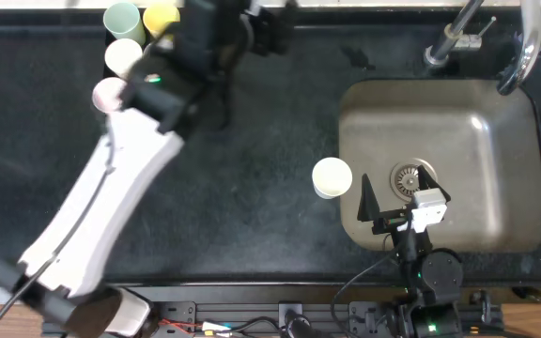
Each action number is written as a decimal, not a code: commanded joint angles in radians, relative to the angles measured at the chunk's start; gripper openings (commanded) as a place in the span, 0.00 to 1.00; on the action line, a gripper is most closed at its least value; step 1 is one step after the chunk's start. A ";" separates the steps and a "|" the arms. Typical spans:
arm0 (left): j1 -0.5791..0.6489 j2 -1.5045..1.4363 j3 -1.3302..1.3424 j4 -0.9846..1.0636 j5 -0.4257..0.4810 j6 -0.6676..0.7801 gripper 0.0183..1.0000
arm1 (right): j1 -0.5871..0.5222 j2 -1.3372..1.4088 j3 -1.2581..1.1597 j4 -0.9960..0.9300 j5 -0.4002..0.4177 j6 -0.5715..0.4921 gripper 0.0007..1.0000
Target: Store Cups
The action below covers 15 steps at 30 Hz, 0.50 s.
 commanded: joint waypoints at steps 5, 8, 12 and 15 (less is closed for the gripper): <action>0.166 -0.265 -0.187 0.139 0.178 0.136 1.00 | -0.001 -0.010 -0.013 0.005 0.000 0.005 1.00; 0.235 -0.388 -0.340 0.226 0.248 0.133 1.00 | -0.001 -0.010 -0.013 0.005 0.000 0.005 1.00; 0.337 -0.576 -0.574 0.309 0.323 0.132 1.00 | -0.001 -0.010 -0.013 0.005 0.000 0.005 1.00; 0.397 -0.717 -0.744 0.347 0.344 0.132 1.00 | -0.001 -0.010 -0.013 0.005 0.000 0.005 1.00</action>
